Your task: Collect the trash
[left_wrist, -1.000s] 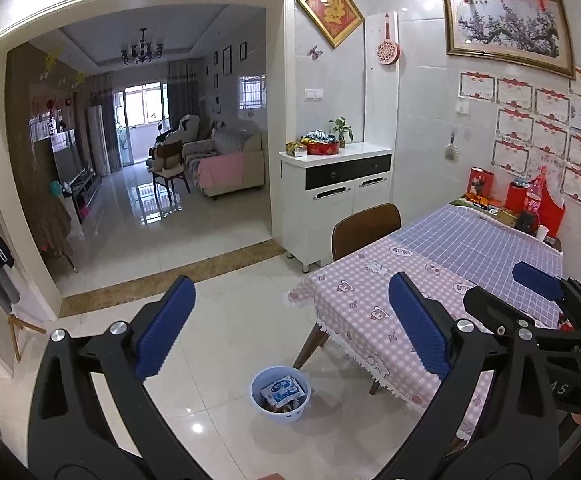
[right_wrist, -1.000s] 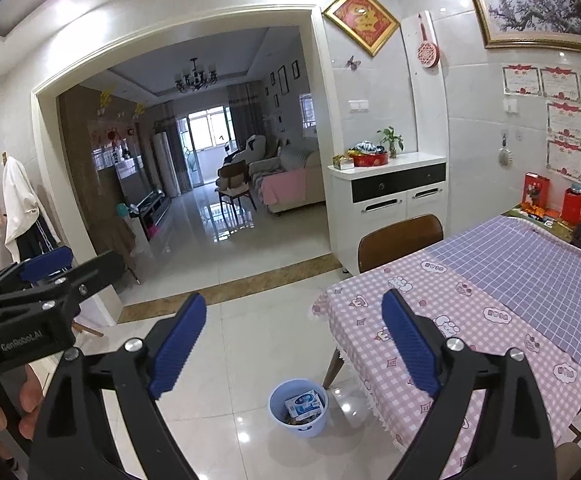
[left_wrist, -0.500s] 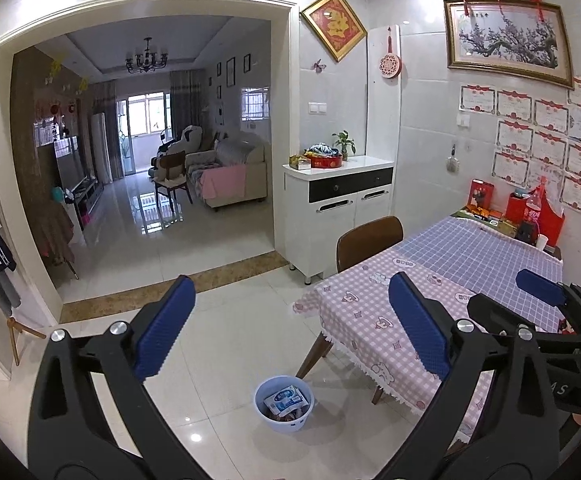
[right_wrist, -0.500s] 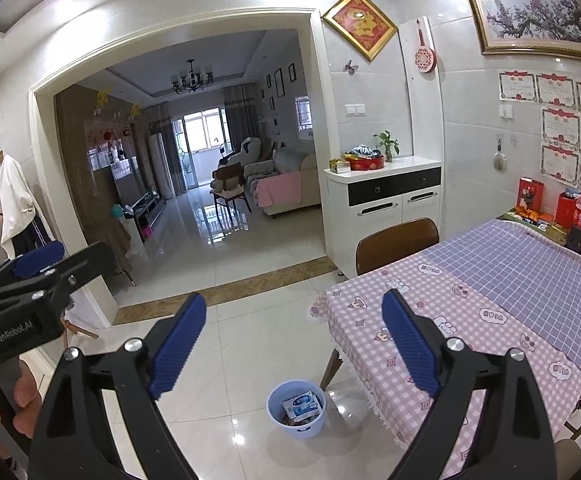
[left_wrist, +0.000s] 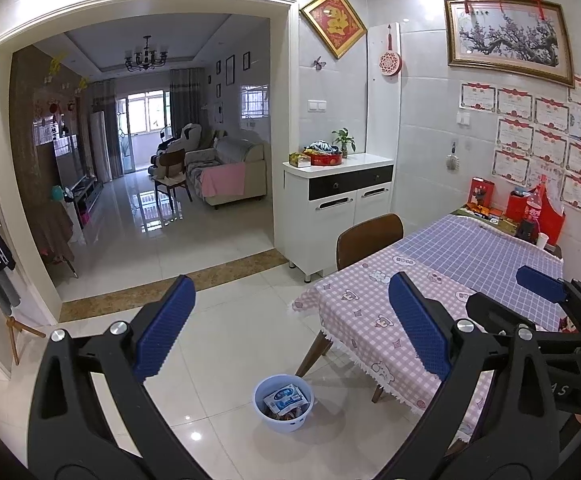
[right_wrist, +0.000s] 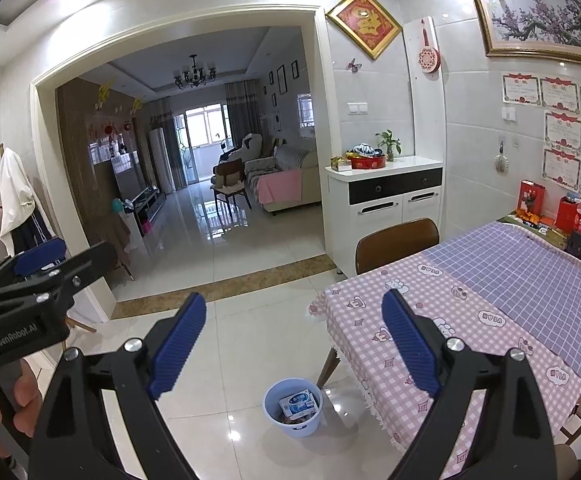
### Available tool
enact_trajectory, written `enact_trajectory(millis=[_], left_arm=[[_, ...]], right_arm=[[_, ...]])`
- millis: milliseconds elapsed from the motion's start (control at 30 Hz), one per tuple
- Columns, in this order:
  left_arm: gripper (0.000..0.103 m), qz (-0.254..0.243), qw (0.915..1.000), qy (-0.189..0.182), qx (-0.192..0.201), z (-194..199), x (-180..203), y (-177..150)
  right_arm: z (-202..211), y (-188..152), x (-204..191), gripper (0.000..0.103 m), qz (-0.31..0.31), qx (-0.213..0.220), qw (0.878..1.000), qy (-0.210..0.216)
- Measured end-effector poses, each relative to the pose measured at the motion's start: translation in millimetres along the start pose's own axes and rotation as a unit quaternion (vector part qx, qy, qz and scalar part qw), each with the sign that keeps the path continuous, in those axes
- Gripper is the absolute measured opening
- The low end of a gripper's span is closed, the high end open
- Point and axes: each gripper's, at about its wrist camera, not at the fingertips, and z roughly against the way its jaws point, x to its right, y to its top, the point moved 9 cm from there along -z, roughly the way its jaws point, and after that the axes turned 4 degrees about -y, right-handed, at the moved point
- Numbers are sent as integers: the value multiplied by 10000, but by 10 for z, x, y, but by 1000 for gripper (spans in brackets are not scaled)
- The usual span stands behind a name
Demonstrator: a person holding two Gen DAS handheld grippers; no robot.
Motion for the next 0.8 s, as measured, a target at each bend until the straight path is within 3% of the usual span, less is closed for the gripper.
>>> enact_trajectory(millis=[800], left_arm=[[95,-40,10000,12,-62,-84,-11,-4]], right_arm=[[-83,-35,99,88,-21,-73,10000,13]])
